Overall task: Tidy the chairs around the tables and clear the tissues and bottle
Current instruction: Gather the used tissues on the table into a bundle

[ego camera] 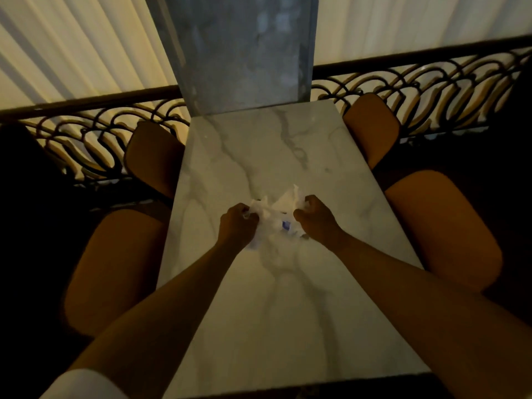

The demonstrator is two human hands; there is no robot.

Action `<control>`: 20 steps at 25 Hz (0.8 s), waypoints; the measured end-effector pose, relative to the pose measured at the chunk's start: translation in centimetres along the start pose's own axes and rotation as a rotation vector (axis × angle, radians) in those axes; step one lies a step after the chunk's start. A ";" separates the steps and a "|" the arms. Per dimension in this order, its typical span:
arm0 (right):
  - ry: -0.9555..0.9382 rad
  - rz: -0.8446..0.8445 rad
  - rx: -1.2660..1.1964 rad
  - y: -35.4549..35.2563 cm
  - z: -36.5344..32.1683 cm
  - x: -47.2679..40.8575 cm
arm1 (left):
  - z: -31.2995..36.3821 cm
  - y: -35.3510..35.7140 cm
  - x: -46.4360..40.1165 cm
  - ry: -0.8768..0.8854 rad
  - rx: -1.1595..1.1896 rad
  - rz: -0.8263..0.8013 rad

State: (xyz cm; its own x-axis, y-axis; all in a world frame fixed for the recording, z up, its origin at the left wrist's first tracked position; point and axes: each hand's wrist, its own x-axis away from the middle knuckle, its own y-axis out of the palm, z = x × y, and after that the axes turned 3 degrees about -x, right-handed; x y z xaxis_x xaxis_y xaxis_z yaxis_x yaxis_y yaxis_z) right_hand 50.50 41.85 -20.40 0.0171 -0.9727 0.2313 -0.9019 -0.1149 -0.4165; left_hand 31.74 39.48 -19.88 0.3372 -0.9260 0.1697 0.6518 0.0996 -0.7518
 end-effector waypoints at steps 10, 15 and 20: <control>0.167 0.107 0.053 -3.7 12.4 19.4 | -3.3 8.4 18.7 0.070 0.096 -0.312; 0.300 0.165 -0.091 -7.0 21.5 27.6 | -2.9 14.8 28.0 0.102 0.048 -0.474; 0.542 0.161 -0.228 -10.0 32.3 33.0 | -3.1 24.0 36.0 0.118 -0.121 -0.680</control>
State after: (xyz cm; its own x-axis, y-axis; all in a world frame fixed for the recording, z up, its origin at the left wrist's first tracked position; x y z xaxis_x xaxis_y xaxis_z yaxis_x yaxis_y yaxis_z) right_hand 74.01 4.40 -36.99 -0.2950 -0.7261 0.6211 -0.9457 0.1290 -0.2983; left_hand 57.41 7.40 -33.76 -0.1992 -0.8027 0.5621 0.6094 -0.5507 -0.5704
